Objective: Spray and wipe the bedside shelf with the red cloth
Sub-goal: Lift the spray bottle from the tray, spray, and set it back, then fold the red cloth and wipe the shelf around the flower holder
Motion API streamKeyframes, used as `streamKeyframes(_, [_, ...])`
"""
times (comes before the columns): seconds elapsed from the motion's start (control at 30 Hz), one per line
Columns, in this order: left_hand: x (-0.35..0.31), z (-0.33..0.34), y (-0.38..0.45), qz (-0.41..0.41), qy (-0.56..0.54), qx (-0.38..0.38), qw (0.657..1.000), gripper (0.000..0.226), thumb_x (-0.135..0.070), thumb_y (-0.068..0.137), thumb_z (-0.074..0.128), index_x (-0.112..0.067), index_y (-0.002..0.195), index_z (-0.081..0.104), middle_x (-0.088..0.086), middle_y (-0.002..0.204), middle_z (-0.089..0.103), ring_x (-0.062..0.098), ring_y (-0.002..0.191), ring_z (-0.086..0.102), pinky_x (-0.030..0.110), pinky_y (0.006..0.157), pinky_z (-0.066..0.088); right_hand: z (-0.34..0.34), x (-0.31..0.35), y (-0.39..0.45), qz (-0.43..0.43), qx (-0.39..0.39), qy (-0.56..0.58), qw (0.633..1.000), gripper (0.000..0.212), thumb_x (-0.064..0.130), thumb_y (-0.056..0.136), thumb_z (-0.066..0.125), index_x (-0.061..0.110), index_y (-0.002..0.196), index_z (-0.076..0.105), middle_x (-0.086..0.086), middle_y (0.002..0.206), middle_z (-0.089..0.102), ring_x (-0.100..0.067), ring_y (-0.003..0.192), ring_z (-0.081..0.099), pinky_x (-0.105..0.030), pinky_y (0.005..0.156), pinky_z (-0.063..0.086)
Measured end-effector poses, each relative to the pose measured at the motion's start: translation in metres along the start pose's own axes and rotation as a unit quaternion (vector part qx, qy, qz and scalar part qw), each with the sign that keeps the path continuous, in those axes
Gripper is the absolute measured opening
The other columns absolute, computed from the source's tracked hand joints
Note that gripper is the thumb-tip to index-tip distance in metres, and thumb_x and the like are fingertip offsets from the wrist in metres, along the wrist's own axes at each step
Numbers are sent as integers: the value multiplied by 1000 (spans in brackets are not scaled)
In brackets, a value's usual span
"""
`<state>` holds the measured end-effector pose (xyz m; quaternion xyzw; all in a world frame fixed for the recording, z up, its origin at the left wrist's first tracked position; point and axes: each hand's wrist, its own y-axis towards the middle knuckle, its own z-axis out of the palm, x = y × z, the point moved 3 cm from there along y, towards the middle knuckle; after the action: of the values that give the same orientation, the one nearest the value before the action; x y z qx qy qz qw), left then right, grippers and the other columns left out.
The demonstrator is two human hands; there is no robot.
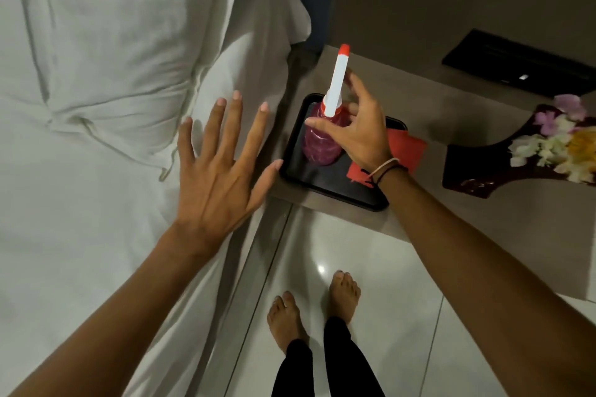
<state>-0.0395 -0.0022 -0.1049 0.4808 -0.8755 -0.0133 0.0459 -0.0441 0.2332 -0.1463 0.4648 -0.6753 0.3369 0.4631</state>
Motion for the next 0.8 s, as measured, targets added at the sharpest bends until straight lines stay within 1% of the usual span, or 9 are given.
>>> streamKeyframes(0.13, [-15, 2, -2, 12, -8, -7, 1000, 74, -65, 102, 23, -25, 163, 15, 13, 171, 20, 31, 158, 24, 60, 123, 24, -13, -13, -15, 16, 22, -13, 1000, 109, 26, 65, 95, 9, 154, 36, -8, 154, 51, -24, 138, 54, -38, 113, 48])
streamKeyframes(0.23, [-32, 6, -10, 40, -27, 6, 999, 75, -64, 101, 26, -25, 164, 13, 13, 171, 19, 31, 157, 24, 58, 124, 24, -37, -30, -37, 33, 7, -16, 999, 116, 28, 62, 96, 13, 157, 31, -3, 164, 37, -26, 145, 45, -37, 119, 41])
streamKeyframes(0.37, [-76, 15, -18, 103, -65, 42, 992, 73, -61, 102, 28, -18, 161, 26, 18, 167, 28, 34, 154, 33, 56, 121, 34, -72, -63, -76, 107, -45, -20, 993, 111, 41, 62, 94, 33, 155, 33, 4, 159, 43, -14, 145, 44, -34, 118, 41])
streamKeyframes(0.43, [-103, 23, -15, 130, -124, 88, 980, 73, -59, 101, 30, -15, 160, 31, 20, 166, 30, 36, 152, 35, 56, 120, 37, -82, -78, -92, 151, -72, -21, 986, 104, 43, 64, 92, 41, 151, 34, 4, 156, 45, -13, 140, 47, -32, 111, 46])
streamKeyframes(0.5, [-131, 35, -5, 132, -222, 149, 955, 73, -55, 101, 34, -16, 162, 24, 19, 168, 23, 35, 154, 31, 56, 121, 36, -93, -93, -103, 188, -120, -16, 975, 96, 37, 68, 91, 35, 149, 39, 1, 152, 46, -16, 135, 50, -24, 100, 51])
streamKeyframes(0.6, [-160, 62, 16, 51, -356, 256, 897, 69, -50, 105, 36, -27, 164, 10, 11, 171, 11, 33, 156, 25, 53, 122, 36, -105, -116, -110, 269, -201, 31, 941, 85, 27, 72, 90, 18, 144, 45, -2, 143, 52, -18, 122, 55, -16, 85, 47])
streamKeyframes(0.67, [-176, 76, 33, -3, -407, 267, 873, 66, -45, 106, 39, -23, 162, 15, 13, 166, 21, 34, 148, 36, 43, 117, 39, -107, -131, -108, 340, -217, 106, 909, 82, 20, 73, 90, 8, 141, 47, -5, 126, 60, -11, 102, 62, -13, 75, 52])
streamKeyframes(0.73, [-188, 87, 48, -54, -424, 263, 865, 63, -37, 107, 42, -15, 161, 19, 18, 158, 32, 34, 140, 43, 35, 110, 39, -105, -142, -100, 369, -219, 148, 891, 61, 13, 73, 89, 4, 124, 57, 7, 95, 65, 2, 76, 66, -2, 56, 50])
streamKeyframes(0.8, [-199, 96, 58, -106, -429, 267, 857, 58, -29, 106, 45, -10, 158, 25, 21, 152, 40, 36, 137, 44, 37, 111, 38, -101, -148, -90, 373, -222, 154, 888, 49, 14, 71, 91, 0, 110, 66, 3, 87, 73, -5, 73, 73, -10, 57, 56])
